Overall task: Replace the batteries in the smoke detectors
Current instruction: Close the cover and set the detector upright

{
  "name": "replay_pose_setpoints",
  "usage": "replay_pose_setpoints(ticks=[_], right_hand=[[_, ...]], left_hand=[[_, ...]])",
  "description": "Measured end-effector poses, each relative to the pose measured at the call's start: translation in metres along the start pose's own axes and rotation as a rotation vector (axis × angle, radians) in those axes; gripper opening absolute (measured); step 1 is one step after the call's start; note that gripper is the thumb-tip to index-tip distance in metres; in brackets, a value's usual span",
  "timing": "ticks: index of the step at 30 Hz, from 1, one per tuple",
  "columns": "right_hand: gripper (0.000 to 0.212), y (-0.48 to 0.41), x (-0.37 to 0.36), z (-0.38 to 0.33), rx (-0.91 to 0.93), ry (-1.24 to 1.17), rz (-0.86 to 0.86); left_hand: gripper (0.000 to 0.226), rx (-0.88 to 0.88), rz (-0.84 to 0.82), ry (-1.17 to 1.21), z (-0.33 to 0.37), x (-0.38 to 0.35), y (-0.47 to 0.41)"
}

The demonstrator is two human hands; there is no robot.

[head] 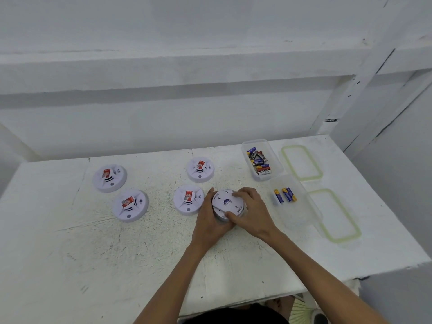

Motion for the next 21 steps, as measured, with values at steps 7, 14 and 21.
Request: replay_pose_setpoints(ticks=[7, 14, 21], right_hand=[[0.065, 0.002, 0.001, 0.008, -0.072, -0.077, 0.005], [0.069, 0.003, 0.002, 0.010, -0.076, -0.090, 0.013], [0.066, 0.003, 0.001, 0.015, -0.081, -0.119, -0.005]], left_hand=[[0.109, -0.006, 0.000, 0.021, 0.002, 0.000, 0.001], [0.110, -0.028, 0.025, -0.011, 0.002, 0.001, 0.002], [0.108, -0.061, 0.046, -0.023, 0.005, 0.003, 0.004]])
Point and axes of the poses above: each hand's wrist, its own y-axis away from the middle knuckle, its own x-axis out of the back of the hand, z = x × y, the point moved 6 cm from there along -y, towards the middle knuckle, and after that the axes turned 13 degrees about x, right-handed, at the moved point
